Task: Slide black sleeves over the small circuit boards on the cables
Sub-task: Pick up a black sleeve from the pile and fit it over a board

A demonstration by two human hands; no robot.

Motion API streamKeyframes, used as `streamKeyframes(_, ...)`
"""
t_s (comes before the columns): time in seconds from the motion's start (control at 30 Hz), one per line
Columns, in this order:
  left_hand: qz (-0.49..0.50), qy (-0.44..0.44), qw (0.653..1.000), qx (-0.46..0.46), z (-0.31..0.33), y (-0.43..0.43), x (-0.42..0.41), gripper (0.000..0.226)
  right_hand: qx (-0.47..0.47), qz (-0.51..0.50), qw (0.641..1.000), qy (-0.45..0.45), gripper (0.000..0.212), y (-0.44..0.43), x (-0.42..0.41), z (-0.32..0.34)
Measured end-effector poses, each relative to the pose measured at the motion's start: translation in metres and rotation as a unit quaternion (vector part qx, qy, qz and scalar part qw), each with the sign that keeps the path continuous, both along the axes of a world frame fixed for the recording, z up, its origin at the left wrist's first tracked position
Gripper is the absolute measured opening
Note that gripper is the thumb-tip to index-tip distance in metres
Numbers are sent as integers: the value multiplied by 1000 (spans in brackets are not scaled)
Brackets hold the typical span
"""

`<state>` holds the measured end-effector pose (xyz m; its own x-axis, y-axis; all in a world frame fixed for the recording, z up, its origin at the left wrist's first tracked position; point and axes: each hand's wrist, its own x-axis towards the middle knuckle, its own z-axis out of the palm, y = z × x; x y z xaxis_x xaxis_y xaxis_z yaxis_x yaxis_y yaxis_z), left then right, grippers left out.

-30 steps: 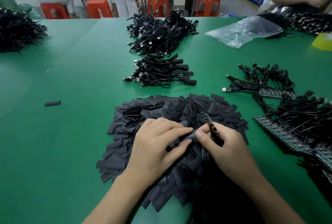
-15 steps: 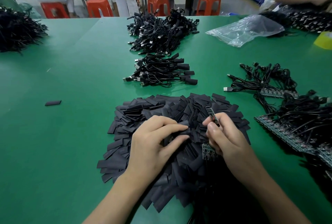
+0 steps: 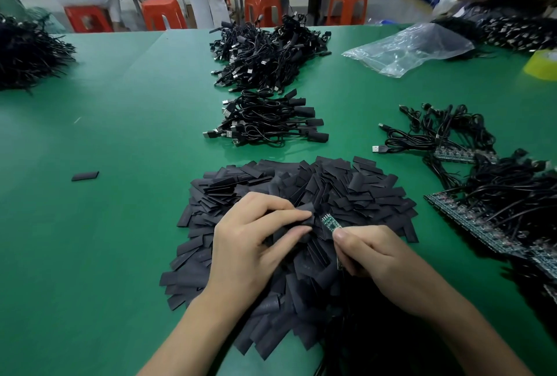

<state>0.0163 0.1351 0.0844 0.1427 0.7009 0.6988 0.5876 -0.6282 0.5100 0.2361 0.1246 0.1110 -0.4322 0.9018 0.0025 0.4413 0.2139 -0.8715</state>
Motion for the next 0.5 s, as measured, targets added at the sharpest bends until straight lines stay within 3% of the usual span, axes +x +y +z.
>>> streamKeyframes(0.3, -21, -4, 1000, -6, 0, -2, 2, 17, -8, 31, 999, -10, 53, -3, 2, 1)
streamKeyframes(0.5, -49, 58, 997, -1, 5, 2, -7, 16, -2, 42, 999, -15, 54, -3, 3, 3)
